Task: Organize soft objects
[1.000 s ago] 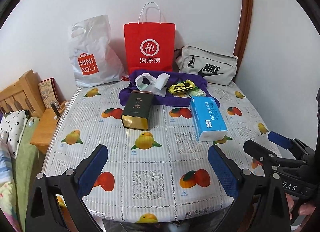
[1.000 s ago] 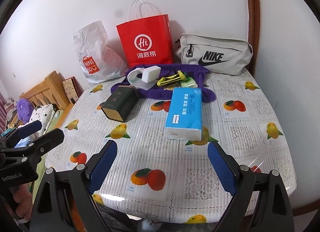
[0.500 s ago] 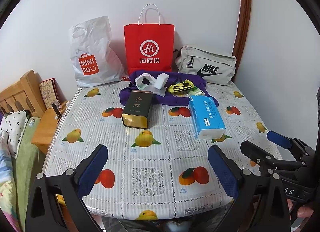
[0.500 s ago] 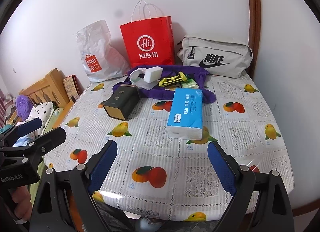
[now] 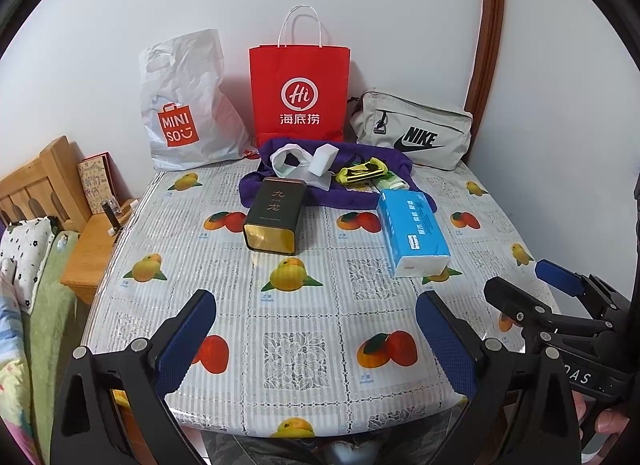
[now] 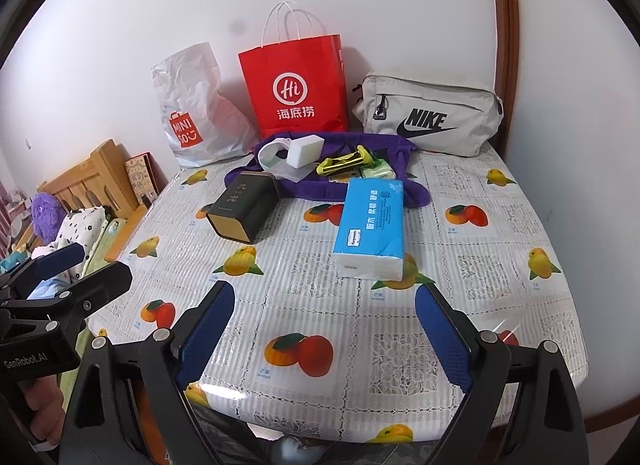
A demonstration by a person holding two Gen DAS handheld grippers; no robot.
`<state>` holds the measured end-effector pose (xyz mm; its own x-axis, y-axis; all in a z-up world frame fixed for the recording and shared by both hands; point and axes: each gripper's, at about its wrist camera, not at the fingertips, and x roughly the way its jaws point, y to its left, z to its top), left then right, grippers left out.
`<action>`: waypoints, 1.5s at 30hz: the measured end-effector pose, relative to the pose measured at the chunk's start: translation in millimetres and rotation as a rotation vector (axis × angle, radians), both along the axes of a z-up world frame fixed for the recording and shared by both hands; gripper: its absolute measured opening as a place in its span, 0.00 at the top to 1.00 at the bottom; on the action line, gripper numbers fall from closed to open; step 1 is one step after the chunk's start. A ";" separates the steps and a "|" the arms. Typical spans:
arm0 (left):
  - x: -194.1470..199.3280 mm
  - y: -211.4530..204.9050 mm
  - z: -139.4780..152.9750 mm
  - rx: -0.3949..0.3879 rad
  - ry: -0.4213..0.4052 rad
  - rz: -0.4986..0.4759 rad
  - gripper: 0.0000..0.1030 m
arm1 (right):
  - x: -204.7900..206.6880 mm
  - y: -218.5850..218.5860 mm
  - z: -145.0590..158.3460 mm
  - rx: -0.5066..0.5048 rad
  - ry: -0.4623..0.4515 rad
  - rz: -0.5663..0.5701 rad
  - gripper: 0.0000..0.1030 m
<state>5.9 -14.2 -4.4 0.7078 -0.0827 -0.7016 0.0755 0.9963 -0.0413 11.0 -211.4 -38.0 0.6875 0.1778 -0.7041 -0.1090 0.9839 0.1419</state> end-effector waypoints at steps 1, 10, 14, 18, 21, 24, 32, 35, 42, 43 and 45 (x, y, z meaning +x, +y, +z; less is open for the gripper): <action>0.3 0.4 0.1 0.000 -0.001 -0.002 0.02 | -0.1 0.0 -0.1 -0.002 0.000 0.000 0.12; -0.9 -0.5 -0.4 0.002 0.000 0.003 0.02 | -0.7 -3.4 -0.1 0.003 -0.001 -0.006 0.11; -1.3 -0.7 -0.4 0.001 0.001 0.004 0.02 | -0.9 -3.8 -0.3 0.004 -0.001 -0.005 0.12; -2.7 -1.3 -0.4 0.000 -0.001 0.001 0.02 | -1.0 -2.7 0.2 0.002 -0.001 -0.004 0.11; -2.4 -1.0 -0.5 0.000 0.000 0.000 0.02 | -1.1 -2.5 0.3 0.001 -0.001 -0.005 0.11; -2.1 -0.7 -0.5 0.000 0.001 -0.001 0.02 | -0.8 -2.1 0.4 0.003 -0.001 -0.005 0.11; -4.2 0.4 0.8 -0.001 -0.004 0.001 0.02 | -1.3 -0.1 2.1 -0.001 -0.003 -0.003 0.11; -4.0 -0.2 0.7 -0.001 -0.002 0.004 0.02 | -0.9 0.6 2.2 -0.001 -0.003 -0.002 0.11; -4.1 1.8 1.9 0.000 -0.001 0.006 0.02 | -1.1 2.3 2.3 -0.001 -0.006 0.000 0.11; -4.3 1.7 2.0 0.001 0.000 0.007 0.02 | -1.1 2.5 2.2 -0.001 -0.006 0.001 0.11; -4.3 2.6 2.5 0.000 -0.001 0.007 0.02 | -1.2 2.5 2.3 -0.002 -0.006 0.002 0.12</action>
<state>1.6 -11.6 -1.9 0.7088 -0.0778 -0.7011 0.0682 0.9968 -0.0417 9.8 -208.8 -35.7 0.6912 0.1773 -0.7006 -0.1115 0.9840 0.1389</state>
